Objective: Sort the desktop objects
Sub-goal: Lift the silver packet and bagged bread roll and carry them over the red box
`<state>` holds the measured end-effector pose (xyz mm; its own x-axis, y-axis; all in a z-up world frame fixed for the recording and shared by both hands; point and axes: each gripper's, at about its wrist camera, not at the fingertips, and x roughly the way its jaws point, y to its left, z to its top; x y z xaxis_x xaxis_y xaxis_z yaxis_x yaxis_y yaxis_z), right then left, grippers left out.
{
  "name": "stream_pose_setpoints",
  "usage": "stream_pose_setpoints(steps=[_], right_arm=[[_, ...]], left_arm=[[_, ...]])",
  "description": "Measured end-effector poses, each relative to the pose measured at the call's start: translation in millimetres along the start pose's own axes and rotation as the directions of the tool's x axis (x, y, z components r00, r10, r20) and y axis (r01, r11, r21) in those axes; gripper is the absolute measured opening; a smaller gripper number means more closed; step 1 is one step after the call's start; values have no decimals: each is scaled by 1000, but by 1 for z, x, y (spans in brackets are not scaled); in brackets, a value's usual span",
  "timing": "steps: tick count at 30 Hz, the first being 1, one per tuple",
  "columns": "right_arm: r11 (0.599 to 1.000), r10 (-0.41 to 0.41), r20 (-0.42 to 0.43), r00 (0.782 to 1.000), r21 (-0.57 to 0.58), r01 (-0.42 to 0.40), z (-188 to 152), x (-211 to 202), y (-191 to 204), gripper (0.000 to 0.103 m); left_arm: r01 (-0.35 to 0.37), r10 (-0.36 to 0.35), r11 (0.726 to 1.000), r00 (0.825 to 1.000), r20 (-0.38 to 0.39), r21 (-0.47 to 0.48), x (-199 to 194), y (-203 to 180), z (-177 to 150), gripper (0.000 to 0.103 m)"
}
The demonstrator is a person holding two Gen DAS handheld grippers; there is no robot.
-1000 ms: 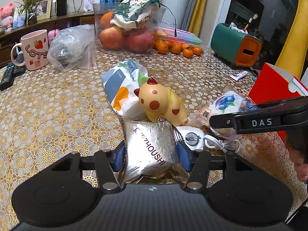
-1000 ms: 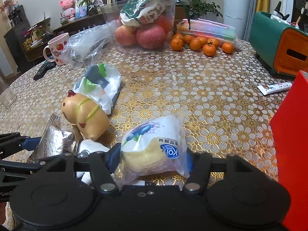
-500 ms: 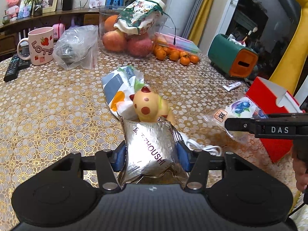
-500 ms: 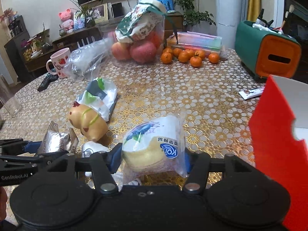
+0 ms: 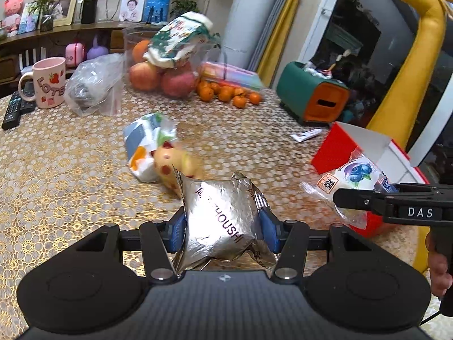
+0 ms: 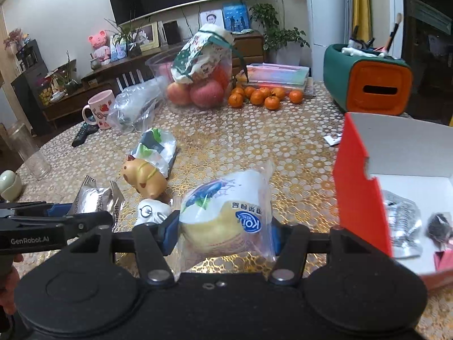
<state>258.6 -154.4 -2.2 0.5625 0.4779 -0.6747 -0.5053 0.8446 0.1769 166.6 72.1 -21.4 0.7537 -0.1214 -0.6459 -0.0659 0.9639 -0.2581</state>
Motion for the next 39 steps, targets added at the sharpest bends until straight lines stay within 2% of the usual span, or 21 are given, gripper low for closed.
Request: stream_pose_setpoints(steps=[16,25,39], right_arm=[[998,-35,88,995,51,31,-18,-83,-42,58],[992,-98,124,987,92,87,-23,-112,-84,58],[974,-189,149,971,158,165,-25,-132,-152,58]], left_arm=[[103,-107,989,994,25,104,-23,-97,9,53],[159,-160,976,987,-3,151,-11,-149,11,53],[209,-203,951,978,-48,230,23,-211,26,53]])
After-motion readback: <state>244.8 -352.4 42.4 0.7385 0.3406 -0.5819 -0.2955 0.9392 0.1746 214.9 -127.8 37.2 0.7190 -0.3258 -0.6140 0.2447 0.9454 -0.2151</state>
